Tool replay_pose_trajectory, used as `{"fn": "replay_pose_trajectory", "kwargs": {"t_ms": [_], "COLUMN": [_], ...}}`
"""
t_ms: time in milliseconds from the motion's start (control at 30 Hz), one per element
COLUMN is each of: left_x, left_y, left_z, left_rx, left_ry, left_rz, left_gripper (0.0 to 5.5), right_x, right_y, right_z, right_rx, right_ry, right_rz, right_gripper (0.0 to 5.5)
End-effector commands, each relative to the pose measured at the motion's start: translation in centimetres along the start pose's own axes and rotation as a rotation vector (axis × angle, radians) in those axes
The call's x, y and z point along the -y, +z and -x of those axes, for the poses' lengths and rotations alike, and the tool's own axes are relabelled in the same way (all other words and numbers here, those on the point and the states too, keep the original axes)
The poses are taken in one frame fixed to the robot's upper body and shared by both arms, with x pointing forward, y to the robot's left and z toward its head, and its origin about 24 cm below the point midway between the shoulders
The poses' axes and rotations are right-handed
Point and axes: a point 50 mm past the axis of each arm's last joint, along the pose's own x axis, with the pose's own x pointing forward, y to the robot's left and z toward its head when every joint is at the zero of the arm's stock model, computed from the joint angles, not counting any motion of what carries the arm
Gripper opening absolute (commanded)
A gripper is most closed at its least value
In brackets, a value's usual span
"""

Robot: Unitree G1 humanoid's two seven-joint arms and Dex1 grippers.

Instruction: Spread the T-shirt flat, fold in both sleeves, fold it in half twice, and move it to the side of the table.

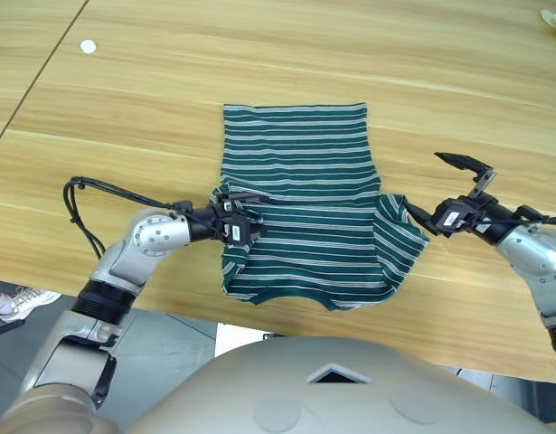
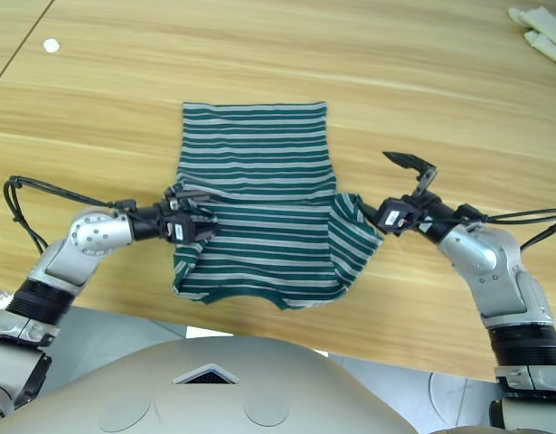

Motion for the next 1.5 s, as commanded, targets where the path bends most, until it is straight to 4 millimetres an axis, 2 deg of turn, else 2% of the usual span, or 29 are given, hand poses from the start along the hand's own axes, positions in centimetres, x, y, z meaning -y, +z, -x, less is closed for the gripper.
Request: {"fn": "replay_pose_trajectory", "kwargs": {"t_ms": [33,133,200,367,500,733,933,1367,1500], "left_x": [-1.7,-2.4,-2.8,-5.1,-4.7,-1.5,-0.6,-3.1,-3.4], "left_y": [0.8,1.2,0.9,-1.6,-3.8,-5.3,-5.2,-4.1,-3.6], "left_z": [-0.4,0.0,1.3,6.4,8.3,6.7,5.7,6.4,5.9], "left_rx": [0.055,0.092,0.068,-0.106,-0.245,-0.284,-0.27,-0.238,-0.212], "left_ry": [0.127,0.191,0.2,0.294,0.284,0.185,0.142,0.203,0.196], "left_rz": [0.029,0.059,0.048,-0.011,-0.029,0.001,0.007,-0.056,-0.075], "left_gripper": [3.92,4.3,4.63,5.39,5.39,5.39,5.39,5.39,5.39], "right_x": [-0.1,-0.1,-0.1,-0.1,0.0,0.0,-0.1,-0.1,-0.3], "right_y": [0.2,0.2,0.2,0.2,0.2,0.1,0.0,0.2,0.2], "right_z": [-0.2,-0.2,-0.2,-0.2,-0.3,-0.2,-0.2,-0.2,-0.2], "right_rx": [0.008,0.008,0.009,0.008,0.007,0.001,-0.001,0.005,0.002], "right_ry": [0.0,-0.001,-0.002,-0.004,-0.004,0.0,0.002,0.001,0.002], "right_rz": [-0.011,-0.013,-0.013,-0.013,-0.012,-0.011,-0.011,-0.014,-0.019], "right_gripper": [5.4,5.4,5.4,5.4,5.4,5.4,5.4,5.4,5.4]}}
